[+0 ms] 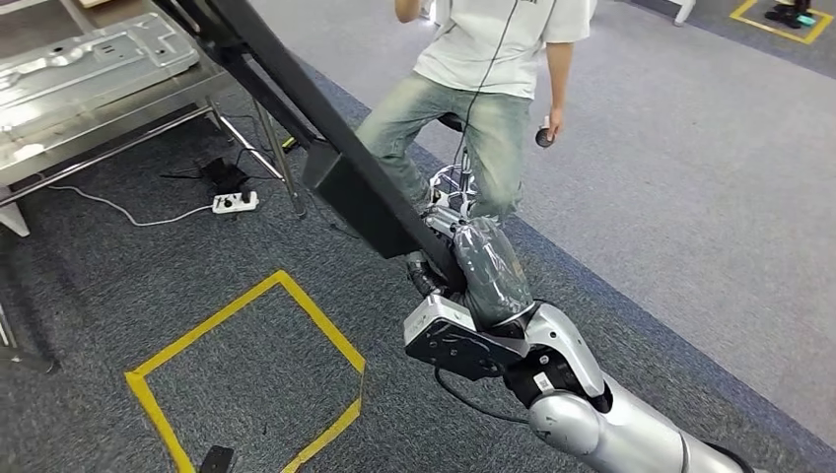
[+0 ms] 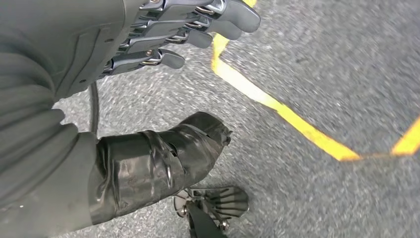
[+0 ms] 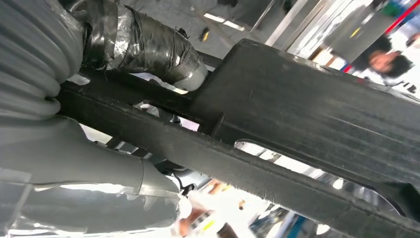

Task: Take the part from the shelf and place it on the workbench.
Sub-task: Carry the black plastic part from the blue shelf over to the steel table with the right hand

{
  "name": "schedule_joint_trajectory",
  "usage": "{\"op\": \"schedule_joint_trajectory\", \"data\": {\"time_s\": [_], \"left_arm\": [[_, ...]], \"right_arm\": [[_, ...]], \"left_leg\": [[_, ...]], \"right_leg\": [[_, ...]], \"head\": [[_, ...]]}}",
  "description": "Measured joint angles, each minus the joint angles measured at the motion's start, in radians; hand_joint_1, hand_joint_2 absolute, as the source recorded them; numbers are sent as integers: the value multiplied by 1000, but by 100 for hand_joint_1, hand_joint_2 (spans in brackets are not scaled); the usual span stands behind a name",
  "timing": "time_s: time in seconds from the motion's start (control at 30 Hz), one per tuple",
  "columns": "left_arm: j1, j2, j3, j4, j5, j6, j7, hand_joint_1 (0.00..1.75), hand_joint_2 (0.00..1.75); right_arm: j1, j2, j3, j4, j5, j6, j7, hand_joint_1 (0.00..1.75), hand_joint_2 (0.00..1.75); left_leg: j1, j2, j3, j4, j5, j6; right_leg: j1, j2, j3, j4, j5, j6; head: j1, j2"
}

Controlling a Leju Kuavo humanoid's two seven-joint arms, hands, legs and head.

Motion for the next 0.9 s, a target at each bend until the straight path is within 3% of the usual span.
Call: {"op": "schedule_joint_trajectory", "data": {"time_s": [0.07, 0.1, 0.17, 0.23, 0.3, 0.37, 0.4, 0.43, 0.5, 0.57, 0.63, 0.67, 0.73, 0.8, 0.83, 0.87, 0.9], "left_arm": [[-2, 2, 0, 0, -1, 0, 2, 0, 175], [-1, 4, 0, 0, 0, 1, 3, 0, 175], [4, 7, 0, 0, 0, 1, 4, 0, 175], [7, 9, 0, 0, 0, 1, 4, 0, 175], [1, 11, 0, 0, 0, 1, 4, 0, 175], [-3, 12, -1, 0, 0, 1, 3, 0, 175], [-2, 13, -1, 0, 0, 1, 2, 0, 175], [0, 13, -1, 0, 0, 1, 1, 0, 175], [0, 13, -1, 0, -1, 1, 0, 0, 175], [-5, 13, -1, 0, -1, 1, -1, 0, 175], [-5, 13, -2, 0, -2, 0, -2, 0, 175], [-2, 13, -3, 0, -2, 0, -1, 0, 175], [0, 13, -4, 0, -6, -3, 0, 0, 175], [-3, 13, -5, 0, -11, -7, 1, 0, 175], [-6, 13, -6, 0, -12, -8, 1, 0, 175], [-7, 13, -7, 0, -12, -9, 2, 0, 175], [-7, 13, -8, 0, -12, -9, 4, 0, 175]], "right_arm": [[0, 0, 0, -1, 4, 1, 0, 173, 175], [1, 0, 0, -1, 6, 1, 0, 173, 175], [0, 0, 0, -2, 9, 1, -1, 173, 175], [-1, 1, 0, -3, 10, 1, -1, 173, 175], [-1, 2, 0, -3, 11, 2, -1, 173, 175], [1, 2, 0, -3, 12, 2, -2, 173, 175], [1, 2, 0, -3, 12, 2, -2, 173, 175], [1, 2, 0, -3, 14, 2, -2, 173, 175], [0, 2, 0, -3, 16, 2, -2, 173, 175], [-3, 2, 0, -4, 18, 2, -2, 173, 175], [-5, 2, 0, -6, 21, 2, -2, 173, 175], [-6, 2, 0, -6, 23, 2, -2, 173, 175], [-7, 2, 0, -7, 27, 2, -1, 173, 175], [-5, 2, -1, -8, 28, 1, -1, 173, 175], [-3, 2, -1, -8, 28, 1, -1, 173, 175], [0, 2, -1, -7, 28, 1, 0, 173, 175], [1, 2, -1, -7, 28, 2, 0, 173, 175]], "left_leg": [[1, -25, -8, 8, -2, -10], [3, -37, -13, 8, 0, -17], [8, -51, -20, 6, 3, -30], [6, -4, -37, 39, -16, -40], [3, 64, -89, 145, -68, -46], [5, 86, -142, 248, -103, -49], [5, 89, -145, 254, -96, -48], [5, 94, -128, 223, -73, -47], [-3, 135, -56, 96, -20, -38], [-14, 168, -14, 15, -2, -25], [-17, 151, -13, 4, -4, -14], [-15, 138, -10, 0, -3, -9], [-9, 115, -2, -11, 1, 0], [-7, 90, 1, -14, 3, 7], [-7, 77, 1, -14, 3, 10], [-7, 61, 1, -13, 3, 11], [-7, 46, 1, -11, 2, 11]], "right_leg": [[-3, 43, 38, -89, 29, -4], [-1, 53, 42, -100, 26, -7], [0, 30, 47, -109, 30, -18], [-2, 4, 56, -119, 34, -31], [1, -25, 62, -122, 32, -39], [5, -56, 63, -120, 28, -43], [6, -71, 64, -119, 25, -43], [7, -84, 66, -119, 22, -42], [11, -111, 73, -118, 15, -37], [18, -133, 79, -118, 8, -27], [22, -156, 86, -122, 3, -17], [21, -154, 90, -121, -2, -11], [17, -111, 76, -79, -33, -3], [13, -59, 19, 37, -88, -1], [13, -50, -12, 95, -107, 0], [12, -45, -35, 131, -111, 0], [12, -42, -42, 133, -97, 0]], "head": [[0, 0], [0, 0], [2, 0], [-3, 0], [-10, 0], [-11, 0], [-11, 0], [-11, 0], [-11, 0], [-9, 0], [-6, 0], [-6, 0], [-3, 0], [1, 0], [1, 0], [2, 0], [2, 0]]}}
